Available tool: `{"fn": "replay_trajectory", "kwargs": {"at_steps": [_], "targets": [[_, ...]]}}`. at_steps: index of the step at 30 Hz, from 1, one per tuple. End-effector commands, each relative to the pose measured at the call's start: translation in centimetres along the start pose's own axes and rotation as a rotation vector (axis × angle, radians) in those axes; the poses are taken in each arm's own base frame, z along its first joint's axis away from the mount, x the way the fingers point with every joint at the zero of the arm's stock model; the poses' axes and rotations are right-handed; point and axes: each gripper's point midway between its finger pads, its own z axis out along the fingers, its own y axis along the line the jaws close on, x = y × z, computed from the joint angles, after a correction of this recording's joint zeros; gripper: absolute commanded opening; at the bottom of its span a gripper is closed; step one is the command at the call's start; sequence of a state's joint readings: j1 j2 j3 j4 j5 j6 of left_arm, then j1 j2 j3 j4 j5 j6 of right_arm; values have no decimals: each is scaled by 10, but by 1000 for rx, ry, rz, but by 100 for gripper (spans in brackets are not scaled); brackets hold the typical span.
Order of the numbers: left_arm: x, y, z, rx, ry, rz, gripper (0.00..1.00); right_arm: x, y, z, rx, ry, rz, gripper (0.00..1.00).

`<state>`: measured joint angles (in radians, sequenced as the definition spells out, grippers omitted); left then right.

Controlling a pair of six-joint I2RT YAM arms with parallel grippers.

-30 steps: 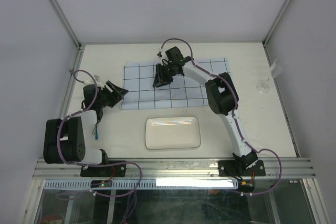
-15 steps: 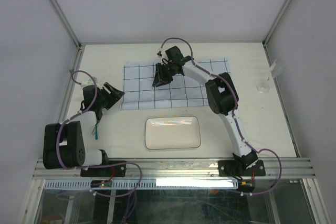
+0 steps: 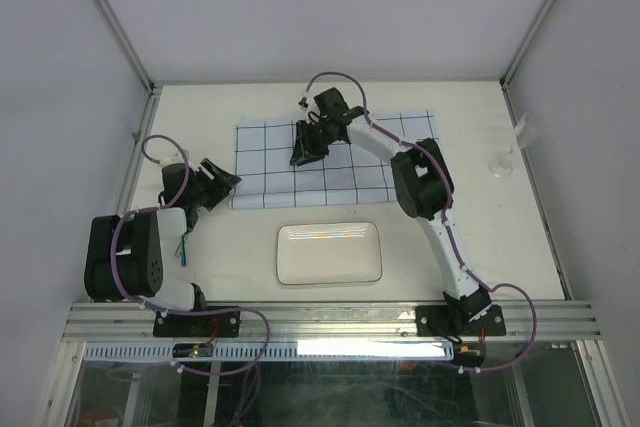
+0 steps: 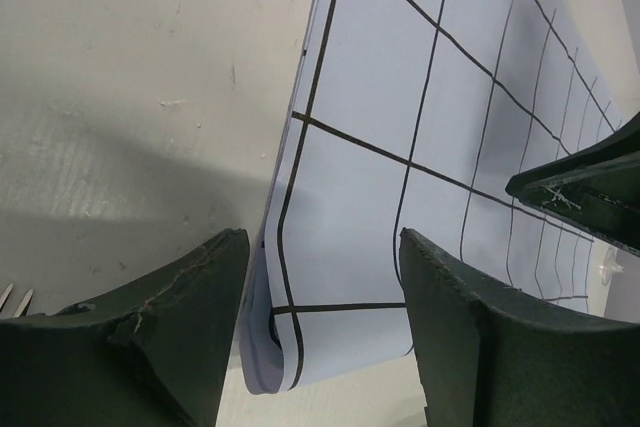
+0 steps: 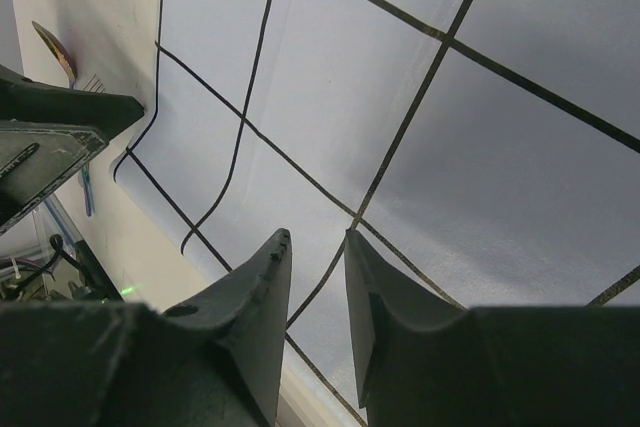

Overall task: Set the dinner table for one person
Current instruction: Flatten out the napkin at the center of the board.

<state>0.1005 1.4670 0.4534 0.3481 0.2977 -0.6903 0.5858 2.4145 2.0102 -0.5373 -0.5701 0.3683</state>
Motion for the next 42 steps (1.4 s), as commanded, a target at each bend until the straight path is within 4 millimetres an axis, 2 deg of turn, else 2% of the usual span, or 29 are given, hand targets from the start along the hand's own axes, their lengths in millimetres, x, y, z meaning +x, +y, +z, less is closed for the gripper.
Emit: {"fn": "replay_trajectory", "kwargs": {"at_steps": [1,10,22,30,42], "targets": [[-11,-15,2,84,-35,-3,64,-16,21,-3,-49,-33,-30,31],[-6,-18,7,115,-8,-25,63,-14,20,1,-46,-28,-29,31],[7,-22,-1,141,44,-31,63,-12,24,18,-62,-16,-17,31],[20,-21,-13,138,84,-33,63,-18,27,20,-67,-32,-26,32],[15,-36,-34,151,80,12,63,-18,17,36,-68,-31,-5,32]]}}
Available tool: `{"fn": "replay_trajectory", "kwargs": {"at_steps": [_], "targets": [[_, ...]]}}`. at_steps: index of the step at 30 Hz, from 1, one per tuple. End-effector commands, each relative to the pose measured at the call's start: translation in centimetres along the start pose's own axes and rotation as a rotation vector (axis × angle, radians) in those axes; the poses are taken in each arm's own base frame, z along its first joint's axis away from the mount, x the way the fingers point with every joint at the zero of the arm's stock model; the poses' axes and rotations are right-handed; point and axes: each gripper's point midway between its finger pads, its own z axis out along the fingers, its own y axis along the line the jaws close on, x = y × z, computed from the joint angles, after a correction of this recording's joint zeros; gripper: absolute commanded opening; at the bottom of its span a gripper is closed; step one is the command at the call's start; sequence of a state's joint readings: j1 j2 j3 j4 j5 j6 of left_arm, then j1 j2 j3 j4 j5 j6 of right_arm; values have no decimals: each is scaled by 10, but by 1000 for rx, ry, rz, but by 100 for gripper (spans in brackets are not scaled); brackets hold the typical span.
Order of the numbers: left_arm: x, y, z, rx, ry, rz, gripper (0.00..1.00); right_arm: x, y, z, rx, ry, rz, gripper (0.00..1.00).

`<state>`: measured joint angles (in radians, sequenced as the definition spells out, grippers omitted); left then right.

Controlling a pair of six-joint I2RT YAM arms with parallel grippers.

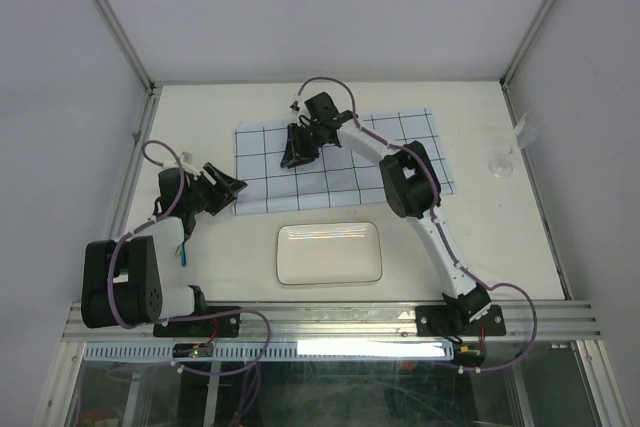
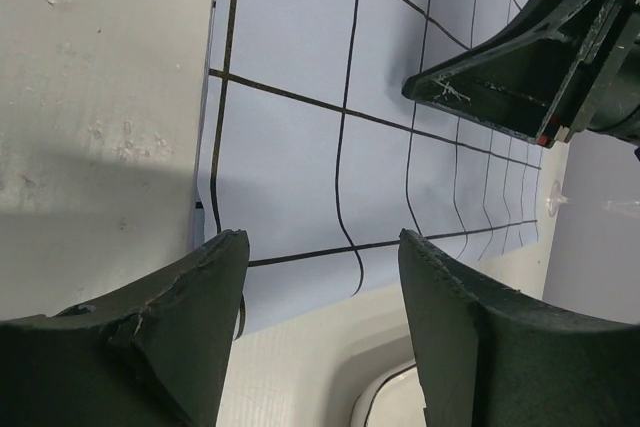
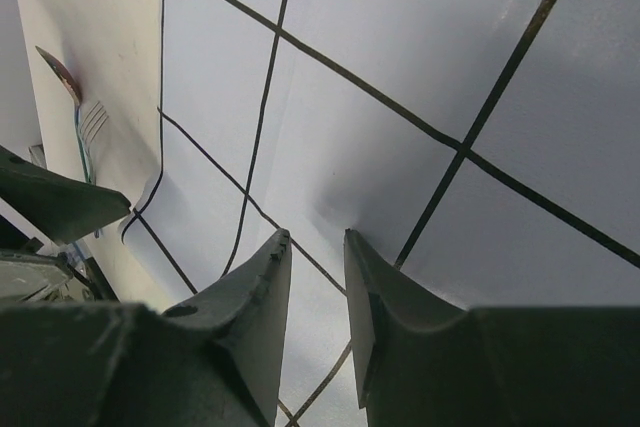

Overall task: Set the dinner table for one person
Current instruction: Flatten out the napkin at the center of the board.

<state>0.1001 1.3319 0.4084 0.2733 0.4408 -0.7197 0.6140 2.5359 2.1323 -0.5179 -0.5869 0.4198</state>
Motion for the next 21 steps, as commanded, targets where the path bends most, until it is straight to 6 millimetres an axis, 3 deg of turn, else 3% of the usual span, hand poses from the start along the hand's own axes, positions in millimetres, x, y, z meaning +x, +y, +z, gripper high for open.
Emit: {"fn": "replay_trajectory", "kwargs": {"at_steps": [1,9,15,21], "targets": [[-4,-11,-7,34,-4,38,64,-15,12,4,-35,-39,-25,32],[-12,4,-3,-38,-44,72,63,-16,15,-1,-29,-45,-43,32],[-36,14,-10,-137,-152,133,64,-17,17,-5,-21,-48,-53,32],[-28,10,-2,-82,-121,97,64,-16,18,-4,-28,-43,-42,32]]}}
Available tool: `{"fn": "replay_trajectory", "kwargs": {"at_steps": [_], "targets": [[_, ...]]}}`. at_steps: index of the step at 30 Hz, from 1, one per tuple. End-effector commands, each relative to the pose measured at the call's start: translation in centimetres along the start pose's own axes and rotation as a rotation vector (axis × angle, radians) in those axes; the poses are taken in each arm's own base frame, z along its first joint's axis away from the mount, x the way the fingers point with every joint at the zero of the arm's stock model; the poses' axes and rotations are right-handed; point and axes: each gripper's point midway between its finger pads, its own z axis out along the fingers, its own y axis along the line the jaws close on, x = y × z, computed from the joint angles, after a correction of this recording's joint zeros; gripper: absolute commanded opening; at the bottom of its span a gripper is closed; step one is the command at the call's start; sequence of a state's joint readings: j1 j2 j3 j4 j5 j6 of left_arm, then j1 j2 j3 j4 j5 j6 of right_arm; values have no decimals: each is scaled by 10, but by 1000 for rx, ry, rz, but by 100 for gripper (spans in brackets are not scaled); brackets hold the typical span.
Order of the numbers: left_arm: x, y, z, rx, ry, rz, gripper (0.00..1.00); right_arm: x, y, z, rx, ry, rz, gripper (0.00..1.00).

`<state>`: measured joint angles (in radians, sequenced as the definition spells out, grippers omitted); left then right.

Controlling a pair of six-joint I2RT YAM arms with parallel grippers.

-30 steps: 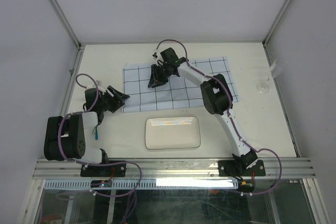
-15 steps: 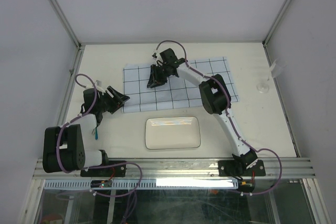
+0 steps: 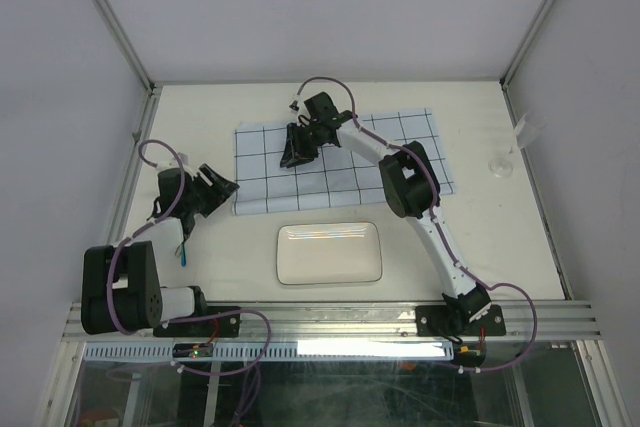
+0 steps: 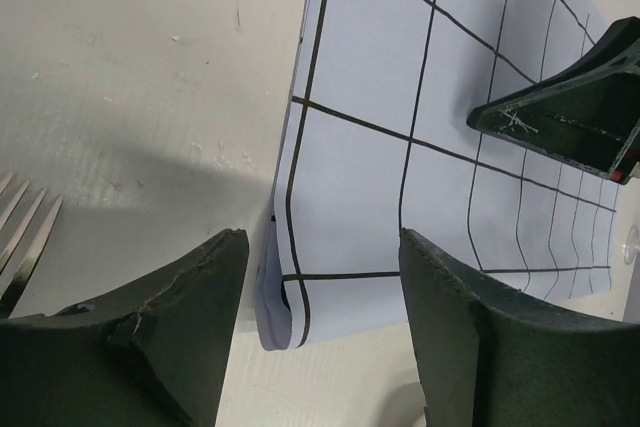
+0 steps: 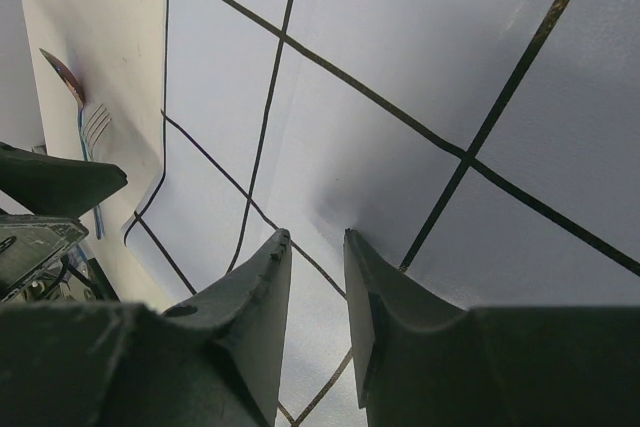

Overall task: Set the dinner table for one person
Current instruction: Flatten out the napkin at the center of the board.

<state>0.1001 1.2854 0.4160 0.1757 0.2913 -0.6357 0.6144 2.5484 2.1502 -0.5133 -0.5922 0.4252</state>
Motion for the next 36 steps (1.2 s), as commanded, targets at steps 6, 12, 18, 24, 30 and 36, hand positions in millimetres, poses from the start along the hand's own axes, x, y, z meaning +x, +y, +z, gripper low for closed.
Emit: {"fn": "replay_trajectory", "kwargs": {"at_steps": [6,12,18,24,30,36], "targets": [[-5,-18,10,117,-9,-23,63,-10,14,-4,-3,-28,-32,32],[0,-30,9,194,11,-46,63,-10,11,-7,26,-30,-16,32],[4,-34,11,235,21,-45,64,-6,0,-8,81,-21,-5,32],[13,-31,19,252,69,-73,63,-11,3,-6,84,-36,20,32],[6,-31,17,235,33,-46,63,-12,3,-5,86,-39,20,32],[4,-28,16,208,28,-29,63,-9,1,-2,86,-30,23,32]]}}
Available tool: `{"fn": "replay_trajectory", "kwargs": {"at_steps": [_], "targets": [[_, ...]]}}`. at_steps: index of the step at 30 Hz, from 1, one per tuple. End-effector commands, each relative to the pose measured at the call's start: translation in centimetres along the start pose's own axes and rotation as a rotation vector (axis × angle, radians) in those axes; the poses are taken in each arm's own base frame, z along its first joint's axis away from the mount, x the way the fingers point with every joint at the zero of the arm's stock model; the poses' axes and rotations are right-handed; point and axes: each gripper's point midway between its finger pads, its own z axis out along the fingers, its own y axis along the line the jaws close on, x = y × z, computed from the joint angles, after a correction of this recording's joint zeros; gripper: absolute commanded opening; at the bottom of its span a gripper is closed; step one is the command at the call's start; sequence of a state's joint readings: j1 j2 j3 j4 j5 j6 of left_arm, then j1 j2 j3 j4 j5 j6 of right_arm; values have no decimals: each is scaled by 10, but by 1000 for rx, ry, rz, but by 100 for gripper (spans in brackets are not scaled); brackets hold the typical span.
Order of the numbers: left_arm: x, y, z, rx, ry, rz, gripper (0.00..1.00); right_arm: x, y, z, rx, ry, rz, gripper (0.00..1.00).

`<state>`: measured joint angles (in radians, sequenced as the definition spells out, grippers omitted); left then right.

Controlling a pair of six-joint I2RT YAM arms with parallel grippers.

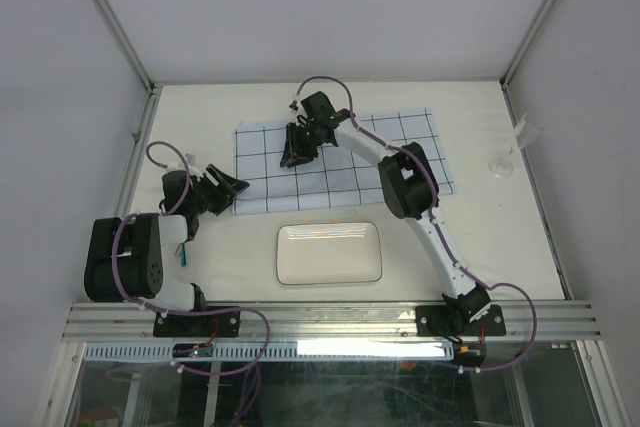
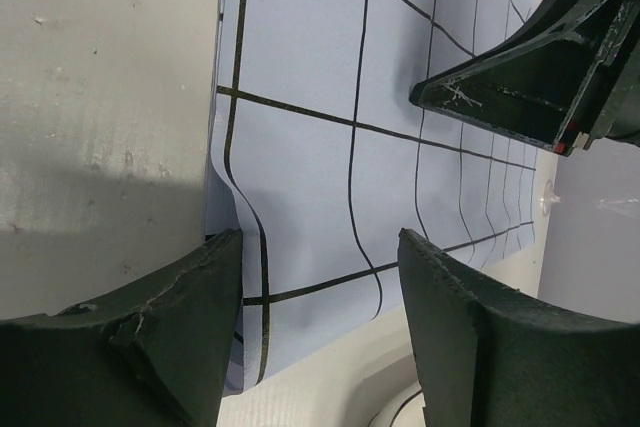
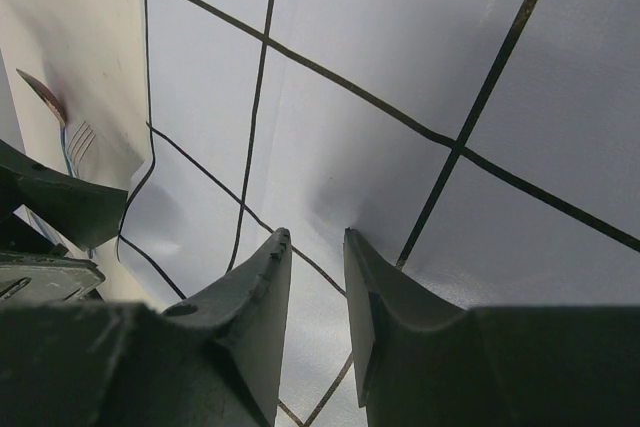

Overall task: Set the dinner table for one person
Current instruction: Flatten out the napkin at the center of the board.

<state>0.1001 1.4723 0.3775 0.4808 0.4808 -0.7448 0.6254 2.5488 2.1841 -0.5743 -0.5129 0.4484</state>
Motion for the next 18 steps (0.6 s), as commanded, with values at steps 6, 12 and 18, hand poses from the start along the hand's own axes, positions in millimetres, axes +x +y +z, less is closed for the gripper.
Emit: {"fn": "replay_trajectory", "kwargs": {"at_steps": [6,12,18], "targets": [[-11,-21,-10,55,-33,57,63,-14,7,1,-1,-38,-8,32],[-9,-23,-21,30,-29,75,63,-25,17,8,-53,-74,4,32],[-7,-18,-27,-4,-39,80,63,-31,28,10,-95,-96,-3,31]]}}
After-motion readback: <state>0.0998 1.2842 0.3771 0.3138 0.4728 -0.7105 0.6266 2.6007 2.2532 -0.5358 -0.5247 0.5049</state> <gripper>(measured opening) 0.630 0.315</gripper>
